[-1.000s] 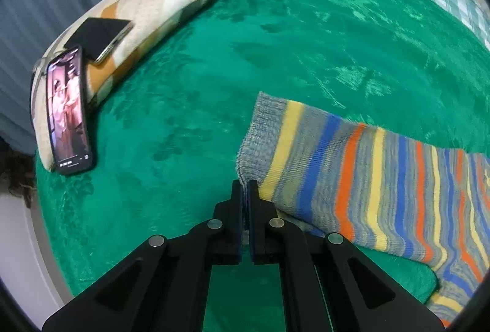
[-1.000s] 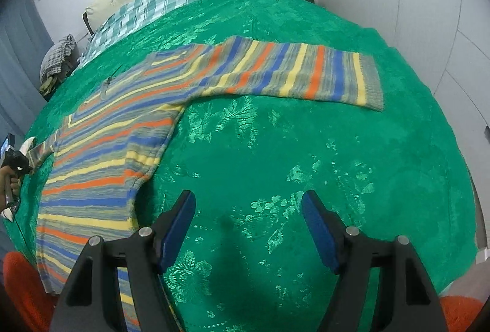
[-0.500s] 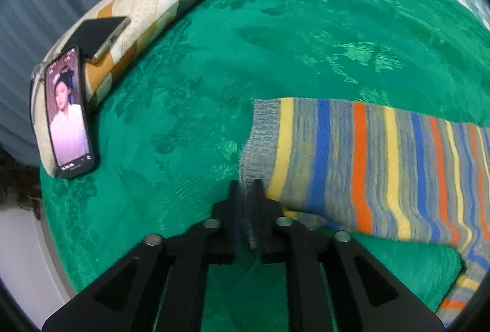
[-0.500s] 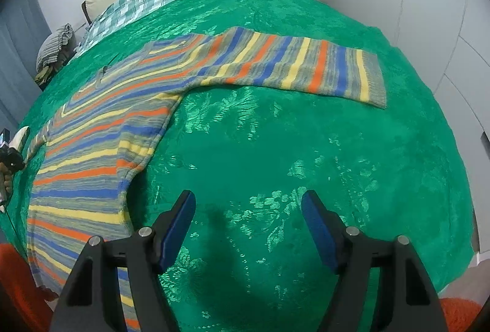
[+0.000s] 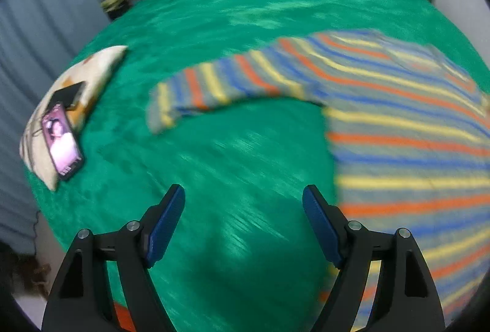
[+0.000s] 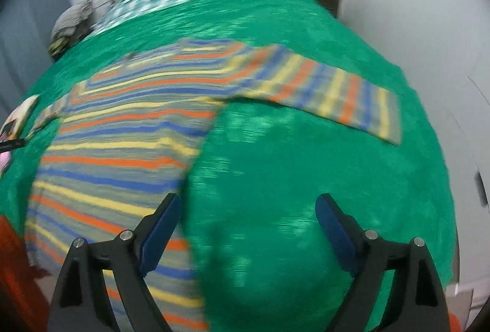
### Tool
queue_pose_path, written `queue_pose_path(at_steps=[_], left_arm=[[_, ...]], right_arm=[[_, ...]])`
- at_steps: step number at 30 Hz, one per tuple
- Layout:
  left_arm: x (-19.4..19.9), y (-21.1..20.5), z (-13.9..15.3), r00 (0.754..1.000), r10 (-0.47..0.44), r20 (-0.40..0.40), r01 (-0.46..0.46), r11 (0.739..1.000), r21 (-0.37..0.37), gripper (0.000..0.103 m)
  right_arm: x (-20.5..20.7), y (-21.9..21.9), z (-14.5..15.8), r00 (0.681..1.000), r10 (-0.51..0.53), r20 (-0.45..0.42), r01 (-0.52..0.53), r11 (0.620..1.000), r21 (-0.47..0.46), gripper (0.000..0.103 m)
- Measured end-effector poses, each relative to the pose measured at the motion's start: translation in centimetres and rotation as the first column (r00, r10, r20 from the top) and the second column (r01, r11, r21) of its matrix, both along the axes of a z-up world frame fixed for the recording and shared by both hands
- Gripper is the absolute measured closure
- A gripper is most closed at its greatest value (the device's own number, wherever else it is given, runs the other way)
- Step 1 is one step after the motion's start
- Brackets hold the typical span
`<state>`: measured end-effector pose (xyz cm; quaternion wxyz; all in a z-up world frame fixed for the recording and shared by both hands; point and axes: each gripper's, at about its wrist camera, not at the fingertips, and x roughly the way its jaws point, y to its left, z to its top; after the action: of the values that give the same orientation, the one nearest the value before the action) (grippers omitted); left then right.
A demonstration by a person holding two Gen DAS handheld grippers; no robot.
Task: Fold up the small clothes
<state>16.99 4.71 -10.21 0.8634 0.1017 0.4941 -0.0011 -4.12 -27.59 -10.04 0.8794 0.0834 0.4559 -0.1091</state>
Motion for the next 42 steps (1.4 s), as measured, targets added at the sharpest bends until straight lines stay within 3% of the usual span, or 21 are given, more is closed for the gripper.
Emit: queue_pose_path(at_steps=[5,9,15,24,29,32,35,38,42], left_arm=[[-2.6,-3.1,-1.1,0.999,-0.047,-0.026,0.046,0.999,-0.02,0.022],[-4.2,-3.7,-2.8,0.996,-0.041,-0.083,0.036,0.998,-0.052,0.022],[-6.1,-3.9,-5.2,0.989,-0.055,-0.136,0.054,0.998,-0.009,0.022],[-8.2,-3.5,-4.1,0.99,-0.059,-0.125,0.061,0.998,0.008,0.018],[-9.8,-3.7,-3.0,0.989,-0.088,-0.115,0.088,0.996,-0.006,0.018],[-10.5,-4.2,-3.1,0.986,-0.107,-0.13,0.105,0.994,-0.023,0.018],[-10.7,-4.6,-4.7,0.98,-0.124,-0.158,0.126,0.992,0.003,0.018],[-11.2,-4.5,-6.2,0.973,-0.136,-0.186,0.144,0.989,0.028,0.016],[-11.9,-3.5,-6.4,0.969,-0.125,-0.211,0.137,0.99,0.042,0.012]], right_arm=[[2.8,6.3,1.7,0.975,0.221,-0.011,-0.222,0.975,-0.025,0.015],[4.0,9.6,-0.5,0.943,0.324,-0.074,-0.326,0.945,-0.017,0.015],[3.3,8.9,-6.8,0.931,0.25,-0.266,-0.251,0.967,0.031,0.015],[-0.9,6.6,-6.0,0.943,0.156,-0.294,-0.169,0.985,-0.019,0.015],[-1.8,8.8,-3.1,0.952,0.207,-0.226,-0.226,0.972,-0.061,0.015],[-1.5,10.6,-2.7,0.934,0.285,-0.218,-0.304,0.951,-0.062,0.015],[-1.2,13.1,-5.1,0.9,0.338,-0.276,-0.371,0.925,-0.077,0.015],[-1.5,12.8,-8.0,0.872,0.311,-0.377,-0.358,0.932,-0.062,0.014],[-2.4,11.7,-7.6,0.877,0.274,-0.395,-0.319,0.947,-0.049,0.012]])
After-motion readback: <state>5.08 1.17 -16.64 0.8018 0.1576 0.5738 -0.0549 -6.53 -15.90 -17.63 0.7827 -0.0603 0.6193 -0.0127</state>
